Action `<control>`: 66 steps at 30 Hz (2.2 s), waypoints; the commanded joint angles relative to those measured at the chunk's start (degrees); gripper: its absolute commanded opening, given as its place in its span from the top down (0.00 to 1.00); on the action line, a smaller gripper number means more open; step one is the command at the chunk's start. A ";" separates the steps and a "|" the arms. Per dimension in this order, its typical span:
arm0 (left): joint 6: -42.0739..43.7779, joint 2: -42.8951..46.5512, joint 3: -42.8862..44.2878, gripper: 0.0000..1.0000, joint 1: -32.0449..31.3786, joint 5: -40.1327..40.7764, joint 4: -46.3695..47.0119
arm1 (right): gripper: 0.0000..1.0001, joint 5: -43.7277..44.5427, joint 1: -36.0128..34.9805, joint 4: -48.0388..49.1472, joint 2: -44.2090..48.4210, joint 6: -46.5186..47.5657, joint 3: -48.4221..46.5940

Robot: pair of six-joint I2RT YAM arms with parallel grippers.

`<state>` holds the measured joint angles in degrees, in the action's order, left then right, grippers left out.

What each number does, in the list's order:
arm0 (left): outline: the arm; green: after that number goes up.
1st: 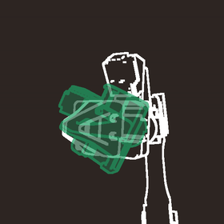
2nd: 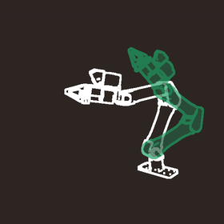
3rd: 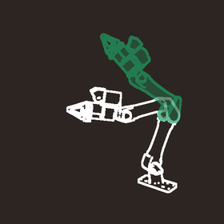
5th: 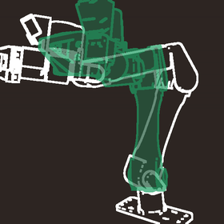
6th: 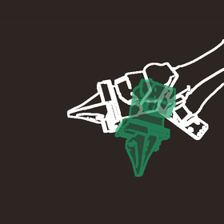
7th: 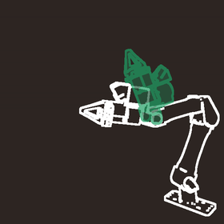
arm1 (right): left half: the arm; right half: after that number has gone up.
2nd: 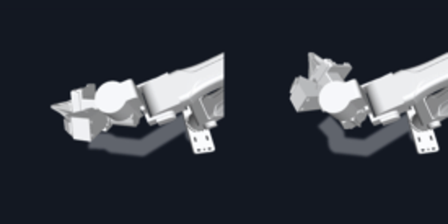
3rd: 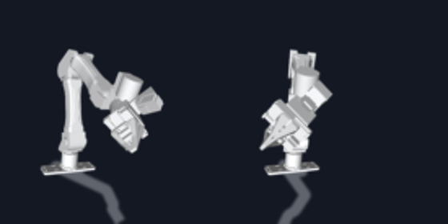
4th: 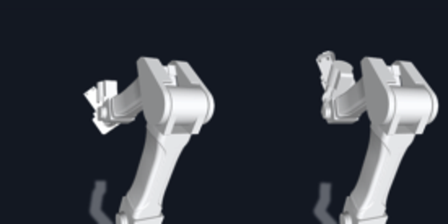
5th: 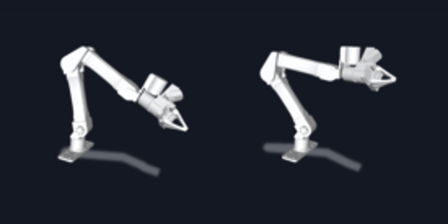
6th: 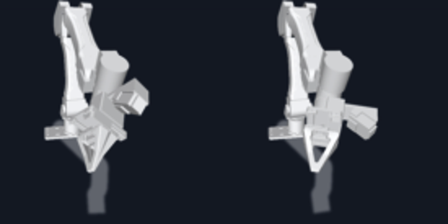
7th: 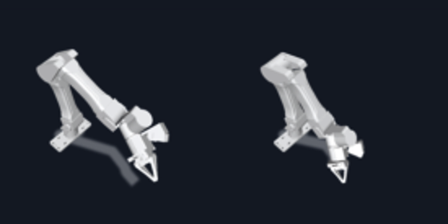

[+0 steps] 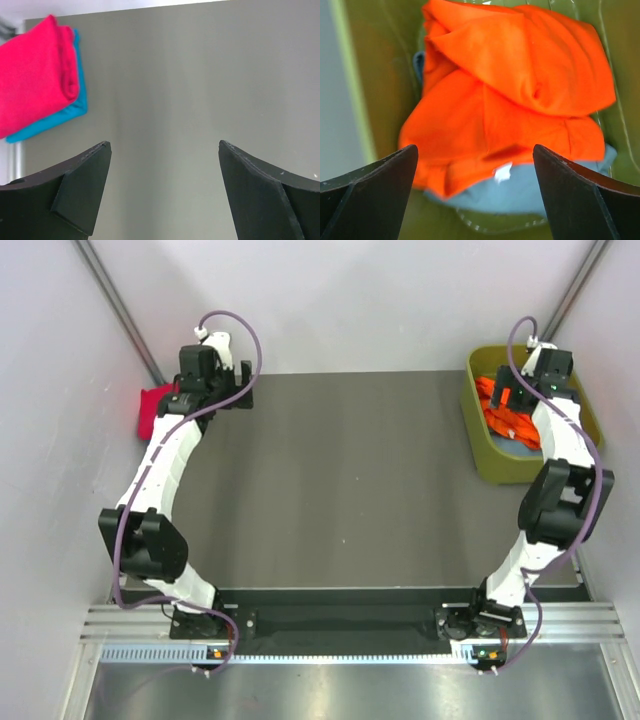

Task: Fold and stack the t-shirts
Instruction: Grab the tshirt from the pile

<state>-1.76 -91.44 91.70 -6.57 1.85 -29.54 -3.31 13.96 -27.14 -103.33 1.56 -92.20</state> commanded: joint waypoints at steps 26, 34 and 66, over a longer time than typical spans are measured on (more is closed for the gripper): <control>1.23 -15.26 10.87 0.07 -6.70 1.93 2.91 | 0.55 -12.86 0.02 -1.96 -7.24 3.18 -1.84; 2.82 -14.29 10.34 0.07 -7.85 2.98 3.26 | 0.78 -12.60 -0.68 -1.96 1.10 5.38 -7.28; -1.40 10.67 -7.68 0.06 -6.00 -4.83 1.06 | 0.32 -22.97 11.36 -2.49 7.10 -7.72 3.17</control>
<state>-2.50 -82.17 85.36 -13.74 -1.32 -28.45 -22.00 26.41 -30.55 -96.92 -4.08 -87.57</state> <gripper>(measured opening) 0.945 0.666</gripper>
